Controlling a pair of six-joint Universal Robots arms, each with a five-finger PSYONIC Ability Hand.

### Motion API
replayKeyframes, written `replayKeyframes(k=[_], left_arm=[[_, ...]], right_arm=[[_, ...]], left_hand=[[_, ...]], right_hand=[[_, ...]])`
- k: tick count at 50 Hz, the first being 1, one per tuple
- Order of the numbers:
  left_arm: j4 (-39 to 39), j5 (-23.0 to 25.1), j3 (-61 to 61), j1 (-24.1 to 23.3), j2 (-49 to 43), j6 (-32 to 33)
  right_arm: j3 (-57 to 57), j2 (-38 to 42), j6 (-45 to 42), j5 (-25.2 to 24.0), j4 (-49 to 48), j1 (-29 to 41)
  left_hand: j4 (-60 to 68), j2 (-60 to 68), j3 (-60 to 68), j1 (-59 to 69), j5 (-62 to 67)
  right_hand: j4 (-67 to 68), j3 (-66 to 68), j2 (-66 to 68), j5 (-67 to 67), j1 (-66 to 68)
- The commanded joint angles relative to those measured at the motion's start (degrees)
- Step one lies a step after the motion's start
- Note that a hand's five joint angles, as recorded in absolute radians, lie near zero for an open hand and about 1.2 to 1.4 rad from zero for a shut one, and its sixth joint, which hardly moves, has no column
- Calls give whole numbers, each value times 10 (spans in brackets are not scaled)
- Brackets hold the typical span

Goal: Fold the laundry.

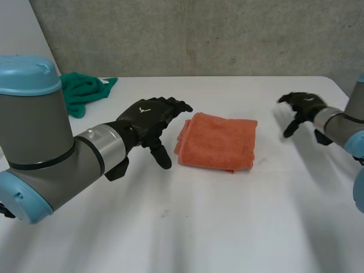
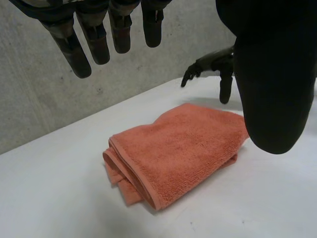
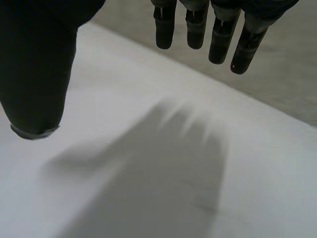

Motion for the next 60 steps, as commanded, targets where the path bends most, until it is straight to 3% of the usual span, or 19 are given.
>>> replayKeyframes(k=[1, 8, 15, 23, 35, 44, 60], left_arm=[[0, 0, -3, 0, -3, -8], [1, -5, -3, -1, -1, -8], [11, -38, -3, -5, 4, -8], [15, -40, -6, -5, 5, -8], [18, -40, -9, -5, 13, -9], [18, -39, -11, -5, 18, -9], [18, -39, -17, -3, 29, -9]], right_arm=[[200, -98, -87, -19, -13, 47], [360, -173, -86, -21, -153, 68], [444, -214, -85, -11, -239, 83], [474, -223, -66, 19, -247, 106], [533, -238, -75, 16, -304, 133], [590, -283, -76, 22, -357, 186], [597, -286, -73, 68, -352, 284]], left_hand=[[0, -1, -5, 9, -11], [0, -1, -5, 9, -11], [0, -1, -5, 9, -11], [0, -1, -5, 9, -11], [-2, -3, -7, 7, -12], [-2, -3, -7, 7, -12], [-2, -3, -7, 7, -12]], right_hand=[[-34, -21, -24, -36, -15], [-34, -21, -24, -36, -15], [-34, -21, -24, -36, -15], [-34, -21, -24, -36, -15], [-34, -21, -24, -36, -15], [-34, -21, -24, -36, -15], [-34, -21, -24, -36, -15]])
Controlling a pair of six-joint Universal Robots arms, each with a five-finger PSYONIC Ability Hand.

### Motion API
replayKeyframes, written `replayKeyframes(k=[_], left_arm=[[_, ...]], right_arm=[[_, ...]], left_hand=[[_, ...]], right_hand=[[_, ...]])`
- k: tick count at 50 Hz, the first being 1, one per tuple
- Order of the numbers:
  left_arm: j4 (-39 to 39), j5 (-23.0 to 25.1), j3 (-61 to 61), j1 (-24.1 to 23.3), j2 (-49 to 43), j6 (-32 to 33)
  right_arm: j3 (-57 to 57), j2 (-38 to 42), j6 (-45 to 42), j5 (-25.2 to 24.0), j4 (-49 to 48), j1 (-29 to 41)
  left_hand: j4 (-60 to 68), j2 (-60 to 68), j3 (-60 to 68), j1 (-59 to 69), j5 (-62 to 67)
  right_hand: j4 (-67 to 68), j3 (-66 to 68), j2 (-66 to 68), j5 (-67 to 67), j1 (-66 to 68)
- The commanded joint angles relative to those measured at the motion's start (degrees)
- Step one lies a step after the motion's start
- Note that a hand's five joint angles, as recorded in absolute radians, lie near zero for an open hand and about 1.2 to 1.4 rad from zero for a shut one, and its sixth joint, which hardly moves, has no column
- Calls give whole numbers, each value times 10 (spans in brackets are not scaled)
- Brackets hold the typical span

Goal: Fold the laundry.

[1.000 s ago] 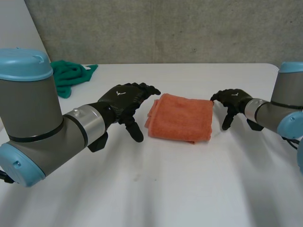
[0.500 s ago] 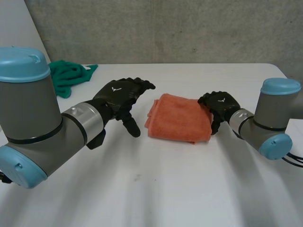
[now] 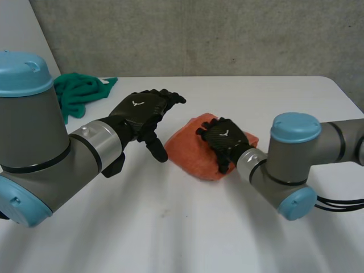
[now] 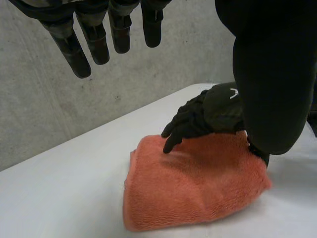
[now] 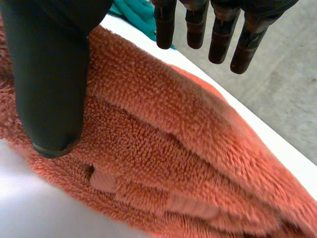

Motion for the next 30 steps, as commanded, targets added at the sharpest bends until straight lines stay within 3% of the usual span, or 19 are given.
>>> replayKeyframes(k=[1, 7, 10, 14, 19, 23, 30], left_arm=[[1, 0, -5, 1, 6, 0], [1, 0, -6, 1, 6, 0], [1, 0, -7, 1, 6, 0], [1, 1, -7, 1, 6, 0], [1, 1, -7, -1, 6, 0], [3, 1, -8, -1, 6, 0], [7, 1, -9, -1, 6, 0]], right_arm=[[-12, 7, 4, 31, 6, 30], [-21, -10, 14, 73, 29, 18], [-22, -29, 40, 71, 72, -33], [-37, -41, 109, 42, 124, -115], [-91, -9, 233, -78, 171, -158], [-135, 48, 274, -136, 197, -178], [-175, 96, 265, -139, 226, -184]], left_hand=[[-2, -3, -7, 7, -12], [-2, -3, -7, 7, -12], [-2, -3, -7, 7, -12], [-2, -3, -7, 7, -12], [-2, -3, -7, 7, -12], [-2, -3, -7, 7, -12], [-2, -3, -7, 7, -12]], right_hand=[[-34, -21, -24, -36, -15], [-34, -21, -24, -36, -15], [-34, -21, -24, -36, -15], [-34, -21, -24, -36, -15], [-34, -21, -24, -36, -15], [-34, -21, -24, -36, -15], [-34, -21, -24, -36, -15]])
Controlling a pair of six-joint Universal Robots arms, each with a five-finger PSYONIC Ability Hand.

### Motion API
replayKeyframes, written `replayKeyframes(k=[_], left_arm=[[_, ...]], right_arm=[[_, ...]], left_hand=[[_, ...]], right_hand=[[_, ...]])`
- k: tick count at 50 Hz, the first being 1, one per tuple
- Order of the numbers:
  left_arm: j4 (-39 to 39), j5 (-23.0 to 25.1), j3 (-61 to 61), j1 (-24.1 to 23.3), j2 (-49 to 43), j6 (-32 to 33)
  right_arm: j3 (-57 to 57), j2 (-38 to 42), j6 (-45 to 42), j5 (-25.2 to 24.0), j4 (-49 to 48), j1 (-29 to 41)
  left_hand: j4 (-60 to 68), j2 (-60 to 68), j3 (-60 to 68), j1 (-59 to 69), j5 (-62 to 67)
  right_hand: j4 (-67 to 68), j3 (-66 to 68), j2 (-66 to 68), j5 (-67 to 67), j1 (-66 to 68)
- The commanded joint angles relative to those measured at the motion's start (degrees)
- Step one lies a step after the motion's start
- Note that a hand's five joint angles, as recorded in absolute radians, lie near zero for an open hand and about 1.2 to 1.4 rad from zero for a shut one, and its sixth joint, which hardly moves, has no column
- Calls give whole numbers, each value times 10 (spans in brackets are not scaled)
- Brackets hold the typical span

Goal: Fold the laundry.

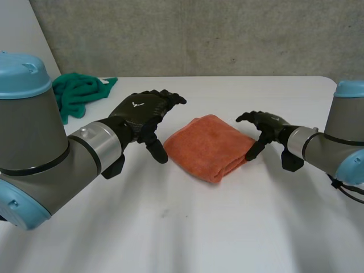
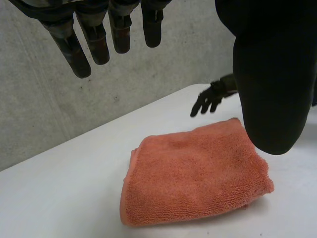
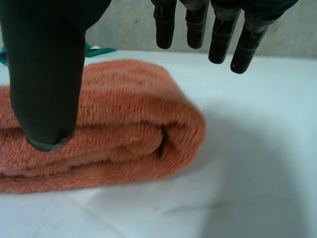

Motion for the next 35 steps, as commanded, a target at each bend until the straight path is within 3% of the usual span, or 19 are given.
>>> replayKeyframes(k=[1, 10, 21, 27, 33, 35], left_arm=[[3, 0, 0, 0, 0, 0], [5, 0, -1, 0, -1, 0], [9, 1, -1, 3, -2, 0], [11, 1, -1, 4, -3, 0], [11, 1, -2, 3, -3, 0], [12, 1, -2, 3, -4, 0]], right_arm=[[-43, 57, -1, -16, 23, -5], [-86, 99, 2, -15, 23, -4], [-117, 114, 9, -21, 24, 4], [-129, 115, 20, -22, 25, 4], [-148, 124, 23, -24, 23, 4], [-160, 133, 23, -23, 23, 4]], left_hand=[[0, -1, -5, 9, -11], [0, -1, -5, 9, -11], [0, -1, -5, 9, -11], [0, -1, -5, 9, -11], [0, -1, -5, 9, -11], [0, -1, -5, 9, -11]], right_hand=[[-34, -21, -24, -33, -15], [-19, -7, -10, -19, 0], [184, 196, 193, 185, 203], [226, 239, 236, 227, 245], [666, 678, 675, 666, 685], [666, 679, 676, 667, 685]])
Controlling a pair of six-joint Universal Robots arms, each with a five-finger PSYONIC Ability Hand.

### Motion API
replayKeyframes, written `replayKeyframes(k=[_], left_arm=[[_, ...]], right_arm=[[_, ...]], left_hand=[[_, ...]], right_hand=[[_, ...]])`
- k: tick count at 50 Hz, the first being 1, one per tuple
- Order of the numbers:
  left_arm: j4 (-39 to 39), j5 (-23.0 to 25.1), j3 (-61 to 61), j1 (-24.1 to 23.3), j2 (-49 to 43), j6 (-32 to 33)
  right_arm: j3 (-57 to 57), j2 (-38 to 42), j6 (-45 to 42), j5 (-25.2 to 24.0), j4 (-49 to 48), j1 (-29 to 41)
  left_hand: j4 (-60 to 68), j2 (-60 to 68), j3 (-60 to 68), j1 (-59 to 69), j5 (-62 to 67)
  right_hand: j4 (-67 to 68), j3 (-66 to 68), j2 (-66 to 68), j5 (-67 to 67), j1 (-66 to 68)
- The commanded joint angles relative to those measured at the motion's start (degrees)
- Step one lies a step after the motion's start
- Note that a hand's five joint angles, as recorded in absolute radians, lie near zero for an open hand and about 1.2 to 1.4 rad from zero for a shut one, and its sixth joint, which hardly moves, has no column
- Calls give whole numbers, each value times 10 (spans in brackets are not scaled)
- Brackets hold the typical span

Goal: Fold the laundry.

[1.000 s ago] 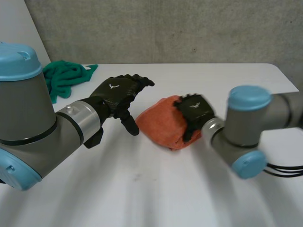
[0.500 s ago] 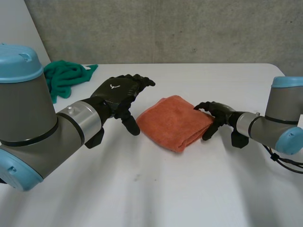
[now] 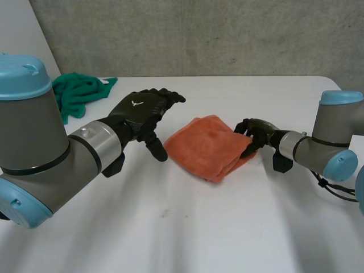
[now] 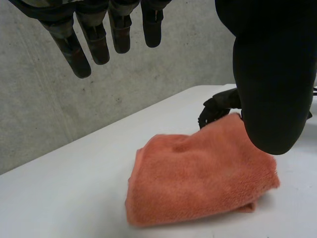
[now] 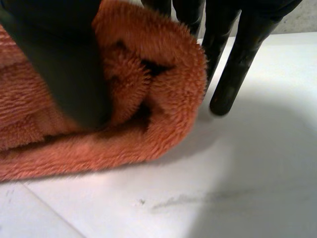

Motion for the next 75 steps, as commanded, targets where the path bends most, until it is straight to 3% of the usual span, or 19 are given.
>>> replayKeyframes(k=[1, 7, 11, 14, 18, 25, 33, 41, 46, 49, 50, 56, 61, 66, 72, 75], left_arm=[[0, 0, -1, 0, -1, -1], [1, 0, -1, 0, -3, -1], [1, 0, 0, 0, -4, -1], [2, 0, 0, 0, -5, -1], [2, 0, 0, -1, -7, -1], [4, -1, 0, -1, -11, -1], [5, -2, -1, 0, -18, -1], [5, -2, 0, -1, -23, -1], [5, -3, -1, -1, -26, -1], [5, -3, -3, 0, -26, -2], [5, -3, -3, 0, -25, -2], [5, -4, -5, -1, -20, -2], [4, -4, -6, -1, -17, -1], [5, -3, -5, 1, -12, 2], [20, -2, 3, 14, 2, 8], [49, -1, 7, 49, 17, 10]], right_arm=[[-46, 29, 4, 1, -2, -1], [-152, 72, 5, 15, 4, -2], [-261, 114, 13, 58, 18, -14], [-382, 165, 18, 117, 38, -55], [-436, 185, 18, 146, 36, -97], [-434, 187, 16, 164, -2, -155], [-435, 191, -52, 242, -22, -230], [-425, 203, -74, 203, -35, -252], [-421, 207, -75, 205, -33, -252], [-420, 206, -88, 207, -23, -253], [-420, 205, -95, 208, -16, -253], [-418, 191, -200, 218, 80, -252], [-386, 145, -351, 280, 146, -248], [-333, 68, -428, 331, 134, -265], [-256, -25, -552, 330, 98, -277], [-234, -60, -593, 333, 83, -274]], left_hand=[[0, -1, -5, 9, -11], [0, -1, -5, 9, -11], [0, -1, -5, 9, -11], [0, -1, -5, 9, -11], [0, -1, -5, 9, -11], [0, -1, -5, 9, -11], [0, -1, -5, 9, -11], [0, -1, -5, 9, -11], [0, -1, -5, 9, -11], [0, -1, -5, 9, -11], [0, -1, -5, 9, -11], [0, -1, -5, 9, -11], [0, -1, -5, 9, -11], [0, -1, -5, 9, -11], [-7, -8, -12, 2, -18], [-5, -6, -10, 4, -16]], right_hand=[[244, 236, 237, 269, 370], [244, 236, 237, 269, 370], [244, 236, 237, 269, 370], [244, 236, 237, 269, 370], [244, 236, 237, 269, 370], [244, 236, 237, 269, 370], [244, 236, 237, 269, 370], [244, 236, 237, 269, 370], [233, 225, 226, 258, 359], [-456, -464, -463, -431, -330], [-456, -464, -463, -431, -330], [-456, -464, -463, -431, -330], [-456, -464, -463, -431, -330], [-456, -464, -463, -431, -330], [-456, -464, -463, -431, -330], [-456, -464, -463, -431, -330]])
